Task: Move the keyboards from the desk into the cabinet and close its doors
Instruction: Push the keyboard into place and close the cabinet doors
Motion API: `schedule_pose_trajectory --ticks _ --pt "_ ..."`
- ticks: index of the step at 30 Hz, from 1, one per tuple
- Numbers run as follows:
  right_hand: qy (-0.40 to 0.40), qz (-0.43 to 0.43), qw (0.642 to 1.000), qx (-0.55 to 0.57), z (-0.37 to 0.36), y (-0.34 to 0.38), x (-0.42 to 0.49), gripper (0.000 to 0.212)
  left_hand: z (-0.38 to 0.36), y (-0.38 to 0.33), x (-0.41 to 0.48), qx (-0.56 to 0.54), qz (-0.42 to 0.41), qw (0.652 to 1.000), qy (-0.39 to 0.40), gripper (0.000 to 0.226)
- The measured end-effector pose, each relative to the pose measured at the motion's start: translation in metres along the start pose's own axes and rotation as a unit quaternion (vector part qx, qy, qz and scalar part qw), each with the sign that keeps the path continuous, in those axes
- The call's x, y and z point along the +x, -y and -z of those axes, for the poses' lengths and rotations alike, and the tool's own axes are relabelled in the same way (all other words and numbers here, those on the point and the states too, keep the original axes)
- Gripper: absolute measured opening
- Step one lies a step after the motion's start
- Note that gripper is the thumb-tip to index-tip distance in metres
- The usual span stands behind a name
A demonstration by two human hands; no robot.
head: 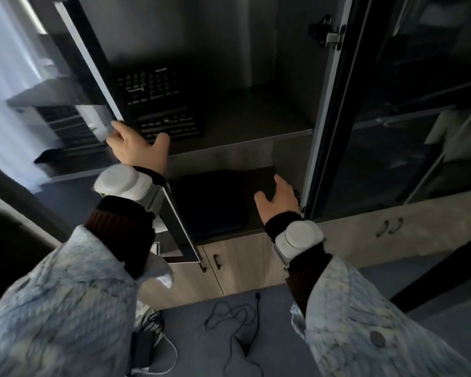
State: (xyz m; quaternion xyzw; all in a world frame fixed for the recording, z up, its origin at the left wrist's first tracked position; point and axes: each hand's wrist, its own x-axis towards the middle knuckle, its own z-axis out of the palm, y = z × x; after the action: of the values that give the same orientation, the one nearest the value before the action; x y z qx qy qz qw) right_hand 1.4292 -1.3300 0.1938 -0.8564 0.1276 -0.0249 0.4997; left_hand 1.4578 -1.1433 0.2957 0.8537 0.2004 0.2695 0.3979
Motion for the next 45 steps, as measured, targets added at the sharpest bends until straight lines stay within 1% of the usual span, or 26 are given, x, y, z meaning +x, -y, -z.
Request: schedule_pose_trajectory --ticks 3,5,7,11,15,18,20,22,23,25,27,29,31,32,33,35,36,38,39,41,42,45 --pt "0.012 -0.012 1.0 0.001 -0.004 0.0 0.004 0.068 -0.004 0.001 0.005 0.004 -0.011 0.999 0.033 0.084" --pt "0.012 -0.012 1.0 0.003 -0.005 0.003 0.002 0.068 -0.008 0.001 0.003 -0.001 0.004 0.998 0.06 0.086" --pt "-0.003 -0.01 1.0 0.01 -0.003 0.005 -0.002 0.068 -0.011 0.001 -0.002 -0.018 0.009 0.997 0.081 0.086" --pt "-0.045 -0.005 0.999 0.021 0.011 0.005 -0.015 0.067 -0.011 0.006 -0.002 -0.04 0.01 0.996 0.081 0.085" --pt "-0.132 -0.017 0.99 0.036 0.035 -0.005 -0.037 0.065 -0.009 0.007 0.003 -0.033 0.01 0.994 0.105 0.084" --pt "-0.191 -0.035 0.98 0.041 0.052 -0.018 -0.057 0.063 -0.013 0.004 0.003 -0.071 0.034 0.988 0.132 0.077" --pt "-0.217 -0.049 0.974 0.043 0.063 -0.027 -0.073 0.062 -0.027 -0.003 -0.013 -0.089 0.051 0.981 0.165 0.07" --pt "-0.247 -0.065 0.966 0.036 0.076 -0.037 -0.093 0.06 -0.048 -0.014 -0.042 -0.091 0.04 0.971 0.217 0.063" --pt "-0.268 -0.069 0.96 0.032 0.081 -0.041 -0.1 0.058 -0.058 -0.019 -0.058 -0.098 0.034 0.963 0.249 0.062" --pt "-0.337 -0.076 0.938 0.04 0.104 -0.056 -0.125 0.05 -0.081 -0.034 -0.103 -0.104 0.009 0.936 0.335 0.059" --pt "-0.393 -0.068 0.915 0.058 0.121 -0.06 -0.139 0.039 -0.095 -0.038 -0.128 -0.122 0.008 0.916 0.382 0.059" --pt "-0.466 -0.073 0.88 0.055 0.141 -0.067 -0.152 0.033 -0.104 -0.043 -0.153 -0.148 0.016 0.894 0.423 0.062" --pt "-0.525 -0.089 0.845 0.049 0.161 -0.074 -0.16 0.036 -0.111 -0.048 -0.172 -0.15 0.001 0.877 0.456 0.062" --pt "-0.535 -0.098 0.838 0.049 0.169 -0.077 -0.161 0.043 -0.113 -0.05 -0.18 -0.145 -0.01 0.868 0.474 0.063" --pt "-0.523 -0.104 0.844 0.054 0.177 -0.078 -0.161 0.053 -0.114 -0.051 -0.186 -0.142 -0.019 0.861 0.489 0.064" --pt "-0.456 -0.093 0.881 0.081 0.187 -0.079 -0.154 0.072 -0.115 -0.051 -0.192 -0.144 -0.023 0.855 0.498 0.062" --pt "-0.418 -0.082 0.899 0.1 0.189 -0.078 -0.149 0.076 -0.114 -0.05 -0.193 -0.145 -0.028 0.854 0.499 0.059" --pt "-0.365 -0.065 0.921 0.119 0.186 -0.072 -0.139 0.075 -0.11 -0.049 -0.19 -0.149 -0.036 0.854 0.498 0.056" --pt "-0.36 -0.062 0.924 0.11 0.182 -0.069 -0.133 0.072 -0.107 -0.047 -0.185 -0.156 -0.033 0.857 0.49 0.055" --pt "-0.385 -0.067 0.916 0.09 0.173 -0.062 -0.126 0.068 -0.099 -0.043 -0.171 -0.177 -0.005 0.872 0.456 0.055" --pt "-0.413 -0.076 0.904 0.082 0.172 -0.062 -0.128 0.065 -0.096 -0.042 -0.168 -0.184 0.002 0.876 0.445 0.055" --pt "-0.448 -0.09 0.886 0.075 0.16 -0.054 -0.128 0.055 -0.083 -0.03 -0.145 -0.194 0.006 0.894 0.404 0.055"
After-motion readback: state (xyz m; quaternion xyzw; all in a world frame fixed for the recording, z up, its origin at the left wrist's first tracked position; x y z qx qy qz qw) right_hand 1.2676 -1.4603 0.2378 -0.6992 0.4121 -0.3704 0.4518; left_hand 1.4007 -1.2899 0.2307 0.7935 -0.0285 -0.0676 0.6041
